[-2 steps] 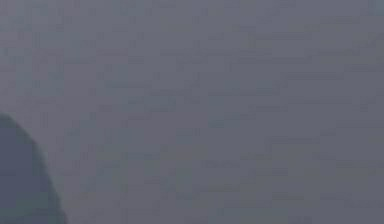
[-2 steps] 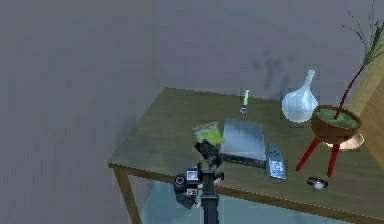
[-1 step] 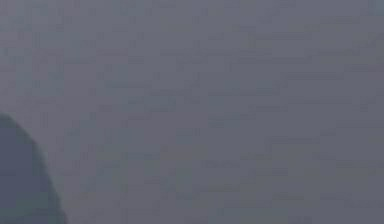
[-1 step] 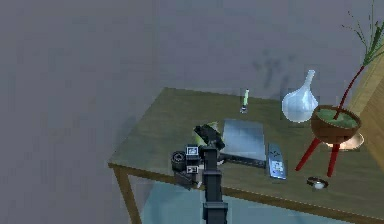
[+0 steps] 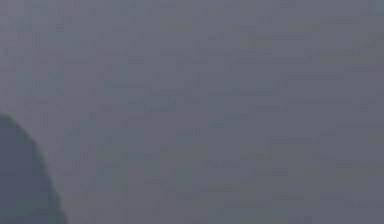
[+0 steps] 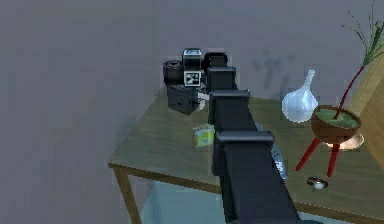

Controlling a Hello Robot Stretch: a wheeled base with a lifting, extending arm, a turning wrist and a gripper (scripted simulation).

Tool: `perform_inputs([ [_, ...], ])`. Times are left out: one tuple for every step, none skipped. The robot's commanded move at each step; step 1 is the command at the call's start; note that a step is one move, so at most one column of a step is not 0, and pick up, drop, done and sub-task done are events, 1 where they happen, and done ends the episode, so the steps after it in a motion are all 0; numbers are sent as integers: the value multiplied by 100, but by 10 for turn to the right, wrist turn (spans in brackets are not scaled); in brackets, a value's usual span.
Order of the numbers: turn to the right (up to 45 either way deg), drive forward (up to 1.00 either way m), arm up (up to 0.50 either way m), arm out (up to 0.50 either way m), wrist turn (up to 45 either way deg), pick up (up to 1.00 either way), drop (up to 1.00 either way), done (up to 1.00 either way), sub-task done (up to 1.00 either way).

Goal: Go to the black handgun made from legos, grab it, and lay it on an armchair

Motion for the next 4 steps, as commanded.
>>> perform_inputs([
  [0,0,0,0,-450,0,0,0,0],
  [0,0,0,0,-450,0,0,0,0],
  [0,0,0,0,-450,0,0,0,0],
  [0,0,0,0,-270,0,0,0,0],
])
